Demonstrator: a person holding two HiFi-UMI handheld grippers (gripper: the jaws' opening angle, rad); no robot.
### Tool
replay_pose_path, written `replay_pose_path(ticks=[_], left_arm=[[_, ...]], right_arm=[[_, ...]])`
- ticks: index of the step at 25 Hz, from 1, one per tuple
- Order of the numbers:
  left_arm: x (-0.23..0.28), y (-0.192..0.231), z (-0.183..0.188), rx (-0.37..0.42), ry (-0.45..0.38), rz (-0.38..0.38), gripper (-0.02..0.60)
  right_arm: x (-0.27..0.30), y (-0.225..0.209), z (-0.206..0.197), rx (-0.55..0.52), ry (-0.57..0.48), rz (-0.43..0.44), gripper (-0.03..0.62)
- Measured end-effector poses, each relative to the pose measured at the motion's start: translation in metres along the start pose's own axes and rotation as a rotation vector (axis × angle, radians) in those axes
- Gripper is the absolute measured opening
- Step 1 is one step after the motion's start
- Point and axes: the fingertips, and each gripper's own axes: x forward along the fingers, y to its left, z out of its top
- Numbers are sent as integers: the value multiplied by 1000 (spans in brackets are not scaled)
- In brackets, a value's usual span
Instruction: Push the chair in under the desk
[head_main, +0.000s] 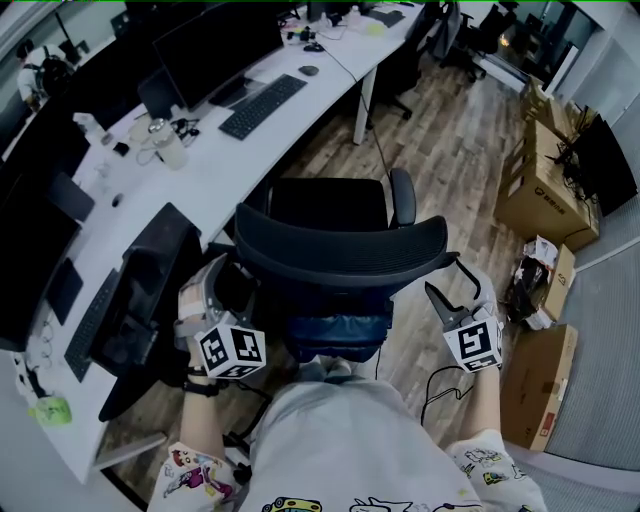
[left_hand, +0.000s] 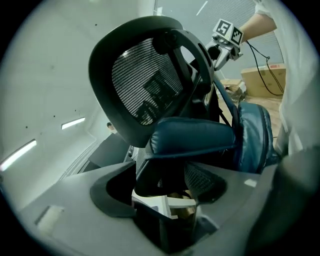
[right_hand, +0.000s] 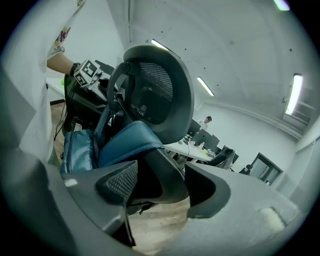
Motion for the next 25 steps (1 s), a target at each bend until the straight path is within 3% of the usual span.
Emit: replay_pose_path(ticks=[6,11,13,25], left_arm=[[18,6,-13,72,65,4,300],[26,16,-16,93,70,31,218],[27,16,-16,105,74,34,216],[32,22,-15,106,93,61,222]], right_arm=[[11,-5,-10,-108,60,18,295],[21,-10,-15,-131,72,21,293],[24,-13,-16,-140,74,7,253],[36,-27,-15,-156,33,7,252]])
